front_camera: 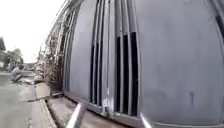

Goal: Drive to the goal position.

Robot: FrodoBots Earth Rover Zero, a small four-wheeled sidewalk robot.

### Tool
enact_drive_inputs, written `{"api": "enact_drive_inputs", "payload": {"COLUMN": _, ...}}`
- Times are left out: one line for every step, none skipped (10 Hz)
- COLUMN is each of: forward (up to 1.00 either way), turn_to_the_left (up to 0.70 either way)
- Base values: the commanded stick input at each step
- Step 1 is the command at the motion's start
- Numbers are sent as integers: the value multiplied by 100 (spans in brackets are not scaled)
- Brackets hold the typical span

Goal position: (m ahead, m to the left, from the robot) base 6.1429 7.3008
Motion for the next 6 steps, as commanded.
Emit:
{"api": "enact_drive_inputs", "payload": {"forward": 0, "turn_to_the_left": 70}}
{"api": "enact_drive_inputs", "payload": {"forward": 0, "turn_to_the_left": 70}}
{"api": "enact_drive_inputs", "payload": {"forward": 0, "turn_to_the_left": 70}}
{"api": "enact_drive_inputs", "payload": {"forward": 0, "turn_to_the_left": 70}}
{"api": "enact_drive_inputs", "payload": {"forward": 0, "turn_to_the_left": 70}}
{"api": "enact_drive_inputs", "payload": {"forward": 0, "turn_to_the_left": 70}}
